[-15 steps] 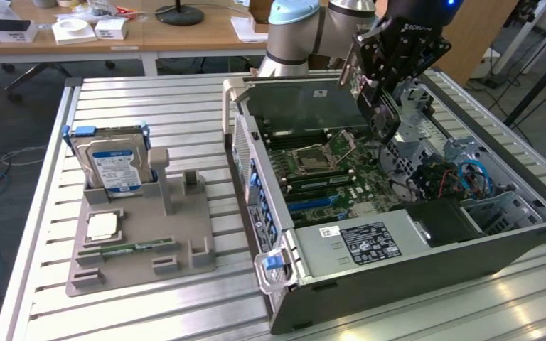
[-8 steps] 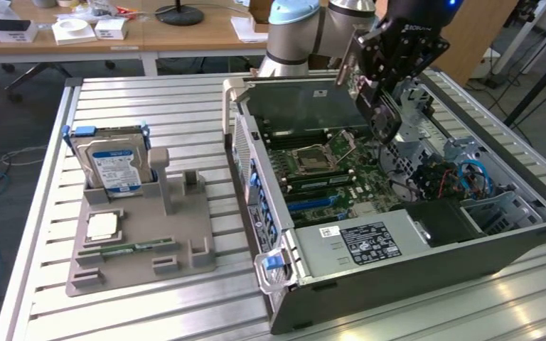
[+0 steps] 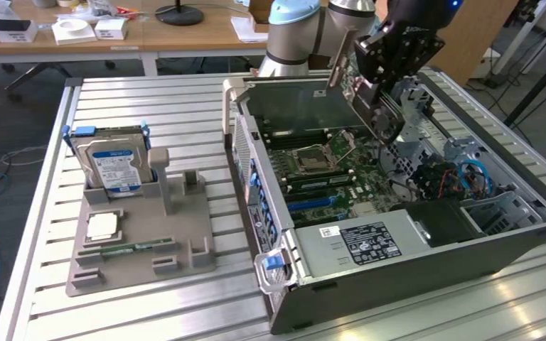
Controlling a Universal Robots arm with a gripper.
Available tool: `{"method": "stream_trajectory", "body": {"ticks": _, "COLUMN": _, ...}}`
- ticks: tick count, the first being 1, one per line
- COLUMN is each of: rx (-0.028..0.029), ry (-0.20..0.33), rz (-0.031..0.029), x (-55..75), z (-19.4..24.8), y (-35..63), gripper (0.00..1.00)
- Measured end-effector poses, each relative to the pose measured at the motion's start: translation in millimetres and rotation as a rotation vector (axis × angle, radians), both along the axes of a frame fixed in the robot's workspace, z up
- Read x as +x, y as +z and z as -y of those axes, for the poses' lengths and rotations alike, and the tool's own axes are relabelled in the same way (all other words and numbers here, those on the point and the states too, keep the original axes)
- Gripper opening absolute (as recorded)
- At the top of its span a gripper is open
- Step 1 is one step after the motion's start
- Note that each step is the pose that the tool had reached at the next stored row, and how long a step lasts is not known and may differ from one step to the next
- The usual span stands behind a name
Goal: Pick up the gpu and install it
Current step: 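Insert the gpu into the slot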
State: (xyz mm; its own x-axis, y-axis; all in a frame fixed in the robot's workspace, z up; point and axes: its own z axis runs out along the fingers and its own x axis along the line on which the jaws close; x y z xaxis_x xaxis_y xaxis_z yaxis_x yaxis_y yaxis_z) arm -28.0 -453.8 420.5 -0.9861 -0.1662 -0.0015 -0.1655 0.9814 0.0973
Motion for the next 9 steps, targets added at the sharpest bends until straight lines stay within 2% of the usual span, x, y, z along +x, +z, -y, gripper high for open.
{"method": "stream_trajectory", "body": {"ticks": 9, "rx": 0.0, "ry": 0.164, "rz": -0.0001, "x": 0.0, "z": 0.0, "y": -2.0, "gripper": 0.26}}
